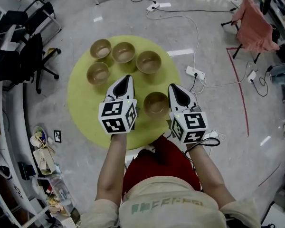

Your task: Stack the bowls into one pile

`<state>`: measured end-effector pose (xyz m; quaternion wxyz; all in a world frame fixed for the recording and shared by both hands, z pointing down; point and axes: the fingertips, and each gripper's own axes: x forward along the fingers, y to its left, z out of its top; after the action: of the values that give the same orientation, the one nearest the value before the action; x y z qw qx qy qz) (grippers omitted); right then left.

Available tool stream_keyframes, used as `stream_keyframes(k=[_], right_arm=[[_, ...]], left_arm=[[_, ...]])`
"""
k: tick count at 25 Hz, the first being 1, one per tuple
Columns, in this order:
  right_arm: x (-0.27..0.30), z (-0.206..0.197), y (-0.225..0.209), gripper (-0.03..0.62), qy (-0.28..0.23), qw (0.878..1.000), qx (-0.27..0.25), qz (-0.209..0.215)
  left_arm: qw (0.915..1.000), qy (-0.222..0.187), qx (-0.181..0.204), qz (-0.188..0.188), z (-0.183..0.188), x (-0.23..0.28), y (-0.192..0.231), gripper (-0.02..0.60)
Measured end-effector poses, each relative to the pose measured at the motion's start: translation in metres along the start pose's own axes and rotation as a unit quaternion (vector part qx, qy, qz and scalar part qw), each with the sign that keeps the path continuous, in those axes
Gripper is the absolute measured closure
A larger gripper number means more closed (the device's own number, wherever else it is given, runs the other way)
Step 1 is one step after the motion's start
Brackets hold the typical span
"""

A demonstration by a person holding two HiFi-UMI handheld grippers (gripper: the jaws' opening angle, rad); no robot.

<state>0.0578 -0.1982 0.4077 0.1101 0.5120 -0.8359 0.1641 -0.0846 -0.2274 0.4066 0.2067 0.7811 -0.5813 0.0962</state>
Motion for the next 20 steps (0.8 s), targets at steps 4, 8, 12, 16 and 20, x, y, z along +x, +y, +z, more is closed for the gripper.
stream_keyframes(k=[4,8,12,16,20], right_arm=[[-0.009,0.000,0.011,0.557,-0.007,1.000,-0.003,0.000],[-0.023,-0.004,0.019,0.557,-0.003,1.000,-0.003,-0.006],[-0.034,-0.005,0.027,0.557,-0.005,1.000,-0.007,-0.008],[-0.045,-0.007,0.033,0.557,-0.014,1.000,-0.010,-0.005],[-0.058,-0.010,0.037,0.557,-0.015,1.000,-0.006,-0.010]], left_arm=[[1.0000,-0.004,0.002,-0.004,-0.002,-0.016,-0.002,0.558],[0.9999,-0.007,0.006,-0.008,-0.009,-0.033,-0.004,0.558],[0.9999,-0.006,0.005,-0.011,-0.014,-0.048,-0.007,0.558],[0.9999,-0.007,0.006,-0.013,-0.022,-0.064,-0.012,0.558],[0.9999,-0.007,0.006,-0.014,-0.030,-0.077,-0.015,0.558]])
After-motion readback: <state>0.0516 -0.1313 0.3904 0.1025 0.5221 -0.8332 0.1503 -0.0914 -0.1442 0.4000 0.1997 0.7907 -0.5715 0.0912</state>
